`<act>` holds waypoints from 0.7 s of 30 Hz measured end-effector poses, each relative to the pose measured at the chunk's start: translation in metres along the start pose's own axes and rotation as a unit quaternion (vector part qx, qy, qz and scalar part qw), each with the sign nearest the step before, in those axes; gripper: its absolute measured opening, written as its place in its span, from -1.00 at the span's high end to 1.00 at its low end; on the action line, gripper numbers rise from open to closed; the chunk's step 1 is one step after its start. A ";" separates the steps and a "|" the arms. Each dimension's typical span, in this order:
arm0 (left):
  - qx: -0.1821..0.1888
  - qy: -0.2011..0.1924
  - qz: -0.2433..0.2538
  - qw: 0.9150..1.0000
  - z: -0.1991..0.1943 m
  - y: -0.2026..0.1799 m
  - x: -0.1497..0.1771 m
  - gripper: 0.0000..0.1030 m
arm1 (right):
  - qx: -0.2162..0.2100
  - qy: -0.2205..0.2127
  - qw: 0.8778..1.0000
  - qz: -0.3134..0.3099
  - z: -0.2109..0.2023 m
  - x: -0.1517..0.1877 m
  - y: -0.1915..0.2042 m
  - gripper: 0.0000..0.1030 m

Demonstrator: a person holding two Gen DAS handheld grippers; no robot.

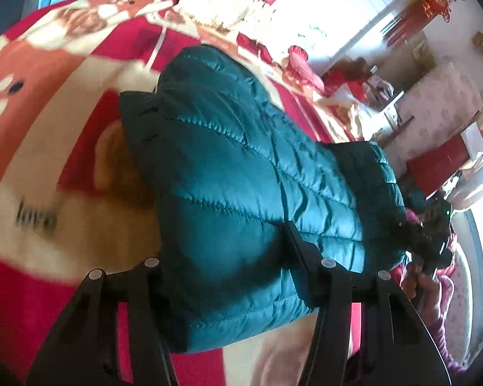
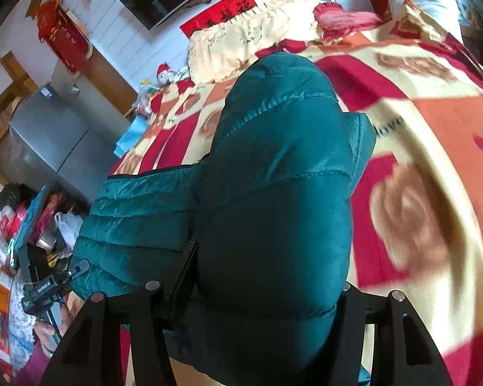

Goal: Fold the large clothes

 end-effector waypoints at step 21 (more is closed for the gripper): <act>-0.163 -0.126 0.065 0.976 -0.066 -0.025 -0.002 -0.40 | 0.164 -0.047 0.985 -0.037 -0.070 0.030 -0.002 -0.57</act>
Point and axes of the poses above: each gripper's, at about its wrist camera, not at the fingertips, and z roughly the way its jaws point, y to its left, x to its underside, the point moved 10 cm from there along z, roughly the way its jaws point, and after that the axes turned 5 degrees about y, right-handed, at the moved point
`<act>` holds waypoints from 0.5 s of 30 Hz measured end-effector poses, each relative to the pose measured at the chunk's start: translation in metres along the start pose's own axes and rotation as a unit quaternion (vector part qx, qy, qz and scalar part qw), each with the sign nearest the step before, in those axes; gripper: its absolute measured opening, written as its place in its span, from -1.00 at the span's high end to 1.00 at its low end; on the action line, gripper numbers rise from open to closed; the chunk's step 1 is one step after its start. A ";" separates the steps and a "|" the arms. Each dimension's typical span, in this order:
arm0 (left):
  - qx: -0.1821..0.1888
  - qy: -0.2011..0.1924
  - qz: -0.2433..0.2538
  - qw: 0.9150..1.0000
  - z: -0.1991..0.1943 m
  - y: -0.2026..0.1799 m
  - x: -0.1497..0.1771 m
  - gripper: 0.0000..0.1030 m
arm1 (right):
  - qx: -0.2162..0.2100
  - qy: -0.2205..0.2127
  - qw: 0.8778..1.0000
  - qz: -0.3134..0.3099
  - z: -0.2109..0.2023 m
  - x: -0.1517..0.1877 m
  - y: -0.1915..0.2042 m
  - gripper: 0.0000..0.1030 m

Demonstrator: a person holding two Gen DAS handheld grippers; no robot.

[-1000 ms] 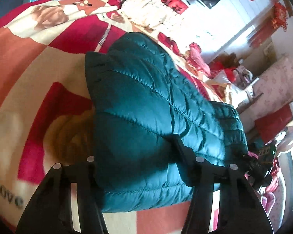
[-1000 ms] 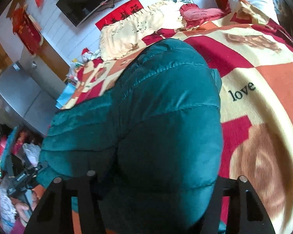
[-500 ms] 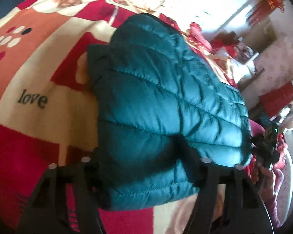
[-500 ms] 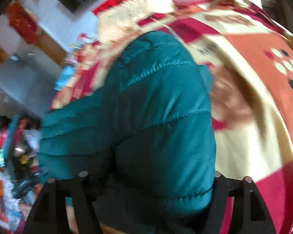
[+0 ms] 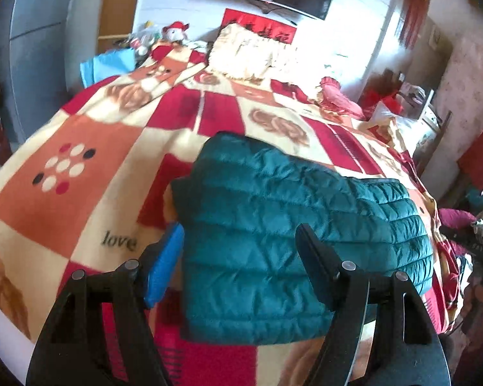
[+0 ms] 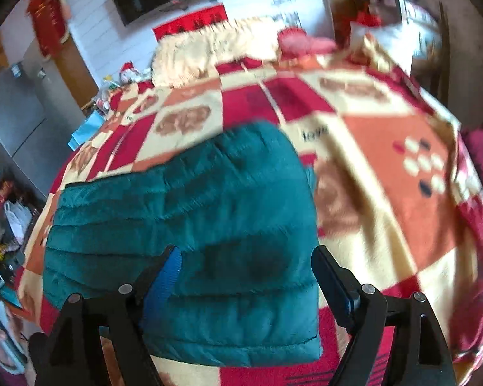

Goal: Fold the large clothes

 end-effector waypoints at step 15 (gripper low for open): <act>-0.074 0.040 0.033 0.996 0.089 -0.022 0.023 -0.51 | 0.011 0.052 0.994 -0.095 0.084 0.022 0.083 -0.77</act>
Point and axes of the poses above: each gripper's, at about its wrist camera, not at the fingertips, and z roughly the way its jaws point, y to its left, x to its underside, the point moved 10 cm from there along z, roughly the way its jaws point, and after that the axes turned 5 degrees about y, right-handed, at the moved point
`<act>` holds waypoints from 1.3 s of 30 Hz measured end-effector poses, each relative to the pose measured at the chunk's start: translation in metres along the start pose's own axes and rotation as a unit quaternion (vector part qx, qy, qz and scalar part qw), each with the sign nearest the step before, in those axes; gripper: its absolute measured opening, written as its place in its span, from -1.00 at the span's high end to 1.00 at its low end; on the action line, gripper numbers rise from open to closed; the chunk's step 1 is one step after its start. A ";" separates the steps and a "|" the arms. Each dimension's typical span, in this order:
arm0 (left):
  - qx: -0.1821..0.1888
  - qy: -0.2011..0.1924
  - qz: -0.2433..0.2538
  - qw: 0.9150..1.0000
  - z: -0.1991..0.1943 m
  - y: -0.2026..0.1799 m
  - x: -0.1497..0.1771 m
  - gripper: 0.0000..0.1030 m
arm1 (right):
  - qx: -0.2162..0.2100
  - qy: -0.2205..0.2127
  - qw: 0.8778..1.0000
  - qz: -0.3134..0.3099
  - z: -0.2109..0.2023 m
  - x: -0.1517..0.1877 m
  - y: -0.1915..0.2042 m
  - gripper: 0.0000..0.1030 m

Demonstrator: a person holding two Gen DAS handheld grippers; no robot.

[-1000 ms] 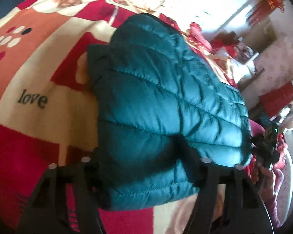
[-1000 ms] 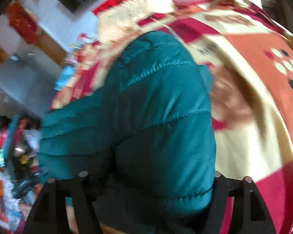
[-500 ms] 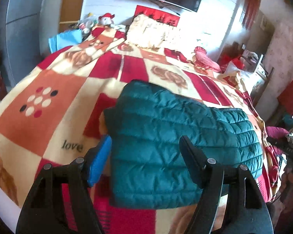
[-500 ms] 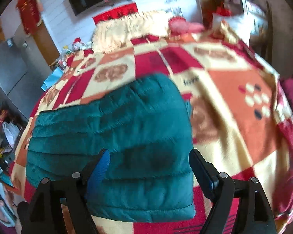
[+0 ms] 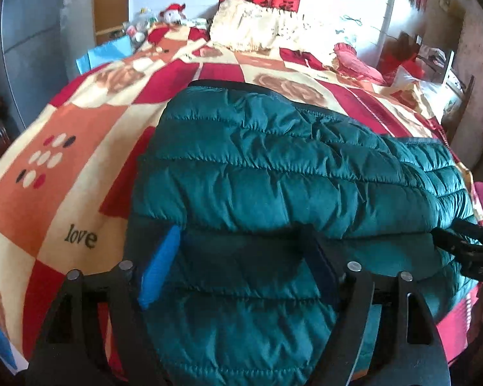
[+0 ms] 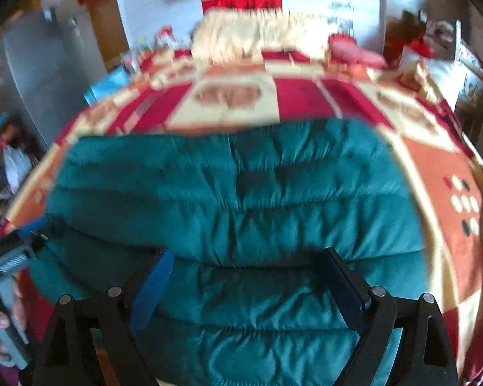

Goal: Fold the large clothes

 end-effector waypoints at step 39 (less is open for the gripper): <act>-0.029 -0.093 0.008 0.995 -0.107 -0.021 0.041 -0.51 | 0.011 -0.111 0.993 0.030 -0.096 0.063 0.029 -0.84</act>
Point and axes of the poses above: each gripper's, at about its wrist camera, not at the fingertips, and z roughly the way its jaws point, y to its left, x to its underside, the point moved 10 cm from there along z, roughly the way its jaws point, and after that the axes turned 5 degrees about y, right-handed, at the moved point
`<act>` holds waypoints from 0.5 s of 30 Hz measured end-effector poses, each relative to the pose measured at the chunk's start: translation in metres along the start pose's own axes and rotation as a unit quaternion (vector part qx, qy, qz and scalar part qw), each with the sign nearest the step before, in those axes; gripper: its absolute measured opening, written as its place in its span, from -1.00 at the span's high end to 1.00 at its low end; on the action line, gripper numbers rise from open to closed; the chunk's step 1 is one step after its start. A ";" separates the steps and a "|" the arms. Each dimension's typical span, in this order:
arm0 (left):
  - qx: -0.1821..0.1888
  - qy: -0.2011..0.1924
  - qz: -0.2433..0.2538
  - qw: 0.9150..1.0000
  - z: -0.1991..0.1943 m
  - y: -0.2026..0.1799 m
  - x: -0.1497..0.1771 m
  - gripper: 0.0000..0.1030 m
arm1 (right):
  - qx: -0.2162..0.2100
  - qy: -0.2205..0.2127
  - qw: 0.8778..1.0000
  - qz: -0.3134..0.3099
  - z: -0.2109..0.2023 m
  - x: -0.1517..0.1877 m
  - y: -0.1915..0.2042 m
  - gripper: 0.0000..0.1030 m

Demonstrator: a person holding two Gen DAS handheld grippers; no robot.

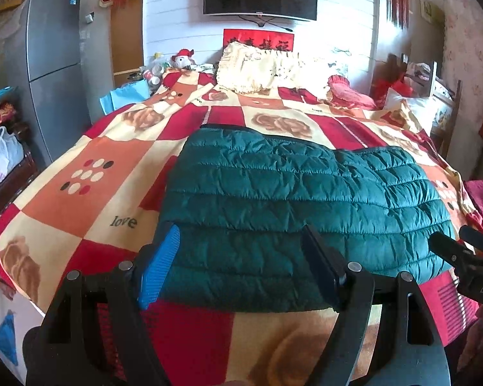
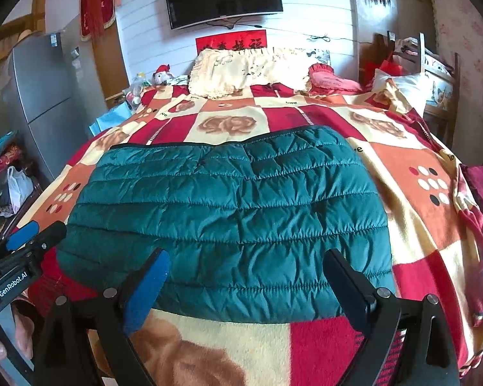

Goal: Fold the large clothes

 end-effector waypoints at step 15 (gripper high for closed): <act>-0.012 -0.002 -0.004 1.000 -0.003 0.008 0.000 -0.51 | 0.008 0.003 1.000 -0.015 -0.001 0.004 0.012 -0.84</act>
Point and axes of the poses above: each gripper's, at about its wrist camera, not at the fingertips, and z roughly the way its jaws point, y to its left, x to its underside, the point moved 10 cm from there along z, roughly the way its jaws point, and after that the axes turned 5 degrees about y, right-handed, at the moved point
